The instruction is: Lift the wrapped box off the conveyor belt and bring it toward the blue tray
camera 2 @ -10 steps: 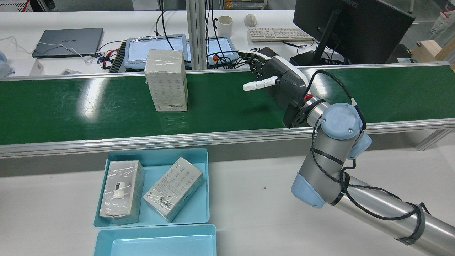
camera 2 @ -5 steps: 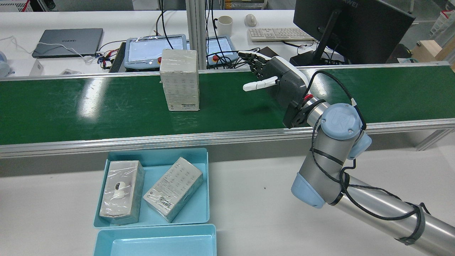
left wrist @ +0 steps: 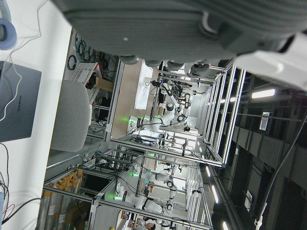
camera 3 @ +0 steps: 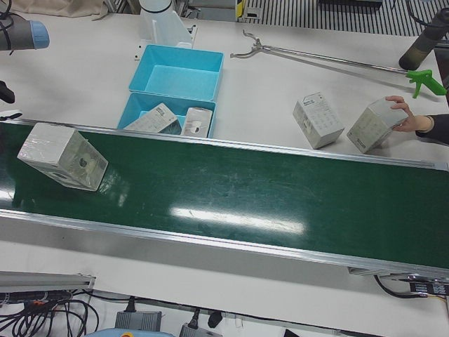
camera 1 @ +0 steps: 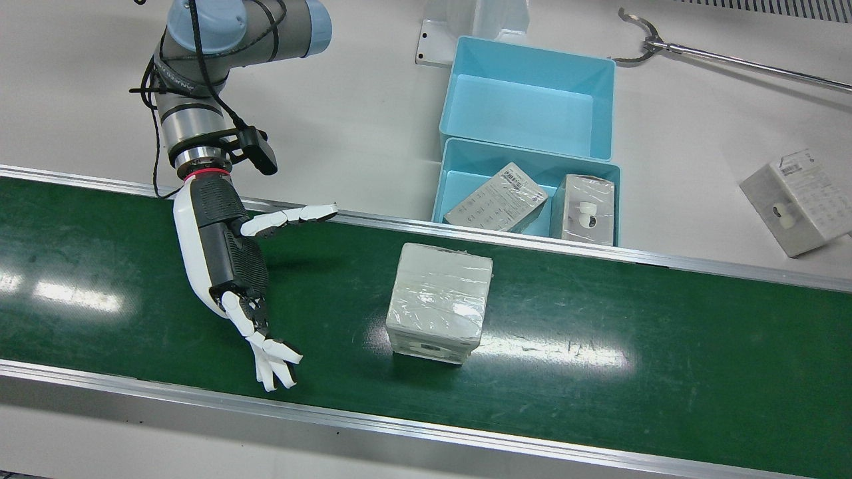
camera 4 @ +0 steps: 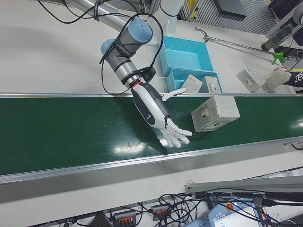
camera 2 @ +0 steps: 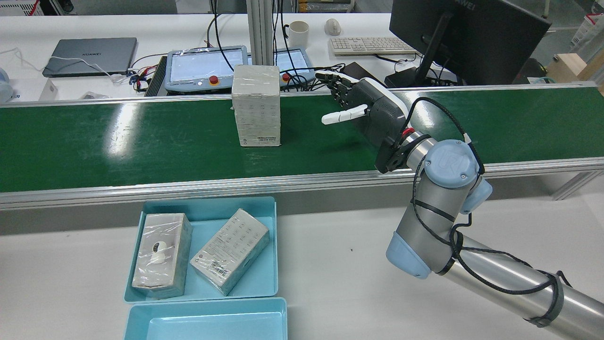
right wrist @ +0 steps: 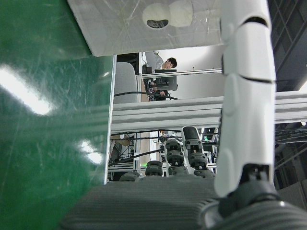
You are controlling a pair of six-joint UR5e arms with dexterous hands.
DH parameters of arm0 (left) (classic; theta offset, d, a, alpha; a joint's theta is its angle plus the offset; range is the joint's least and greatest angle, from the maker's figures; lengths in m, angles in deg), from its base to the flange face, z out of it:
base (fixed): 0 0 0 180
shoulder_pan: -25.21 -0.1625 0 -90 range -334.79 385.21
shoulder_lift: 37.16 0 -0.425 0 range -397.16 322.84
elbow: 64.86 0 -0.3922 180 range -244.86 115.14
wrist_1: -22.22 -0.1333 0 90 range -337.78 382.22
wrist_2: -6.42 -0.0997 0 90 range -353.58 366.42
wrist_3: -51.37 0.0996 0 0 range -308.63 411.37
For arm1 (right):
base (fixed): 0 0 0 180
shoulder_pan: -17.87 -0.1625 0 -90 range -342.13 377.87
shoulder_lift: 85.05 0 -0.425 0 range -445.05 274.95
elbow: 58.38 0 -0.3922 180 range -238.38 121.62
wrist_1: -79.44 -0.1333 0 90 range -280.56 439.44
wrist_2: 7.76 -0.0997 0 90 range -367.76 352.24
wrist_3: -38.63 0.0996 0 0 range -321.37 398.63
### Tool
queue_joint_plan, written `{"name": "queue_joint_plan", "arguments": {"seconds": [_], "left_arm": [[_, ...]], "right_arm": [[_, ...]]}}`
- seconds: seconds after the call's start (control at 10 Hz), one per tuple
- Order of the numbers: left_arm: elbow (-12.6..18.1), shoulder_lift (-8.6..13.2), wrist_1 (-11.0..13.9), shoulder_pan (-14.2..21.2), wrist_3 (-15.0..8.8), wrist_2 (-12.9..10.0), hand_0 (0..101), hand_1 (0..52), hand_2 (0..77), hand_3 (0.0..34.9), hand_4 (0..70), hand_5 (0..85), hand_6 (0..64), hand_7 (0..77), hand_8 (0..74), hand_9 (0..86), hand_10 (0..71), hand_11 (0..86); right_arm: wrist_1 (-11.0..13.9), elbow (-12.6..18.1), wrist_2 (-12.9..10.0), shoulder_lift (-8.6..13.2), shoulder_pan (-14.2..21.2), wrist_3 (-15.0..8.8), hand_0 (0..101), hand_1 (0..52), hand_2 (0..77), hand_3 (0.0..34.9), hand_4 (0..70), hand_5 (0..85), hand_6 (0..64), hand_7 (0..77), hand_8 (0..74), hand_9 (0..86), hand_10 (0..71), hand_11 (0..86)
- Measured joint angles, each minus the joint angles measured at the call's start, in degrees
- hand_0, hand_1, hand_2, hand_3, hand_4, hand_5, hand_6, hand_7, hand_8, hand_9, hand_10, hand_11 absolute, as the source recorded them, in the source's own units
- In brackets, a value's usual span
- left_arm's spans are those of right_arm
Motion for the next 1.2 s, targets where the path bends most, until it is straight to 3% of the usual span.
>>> {"name": "queue_joint_plan", "arguments": {"seconds": [0.8, 1.2], "left_arm": [[0.0, 0.0, 0.0, 0.0, 0.0, 0.0, 0, 0.0, 1.1, 0.0, 0.0, 1.1, 0.5, 0.5, 0.5, 0.0, 0.5, 0.5], [0.0, 0.0, 0.0, 0.0, 0.0, 0.0, 0, 0.0, 1.1, 0.0, 0.0, 1.1, 0.5, 0.5, 0.5, 0.0, 0.5, 0.5]], "right_arm": [[-0.1, -0.4, 0.0, -0.1, 0.1, -0.1, 48, 14.2, 8.2, 0.0, 7.1, 16.4, 2.2, 3.3, 1.6, 3.8, 0.0, 0.5], [-4.2, -1.2, 0.1, -0.1, 0.1, -0.5, 48, 13.6, 9.3, 0.0, 8.7, 17.5, 2.2, 3.3, 1.6, 3.8, 0.0, 0.5]]}}
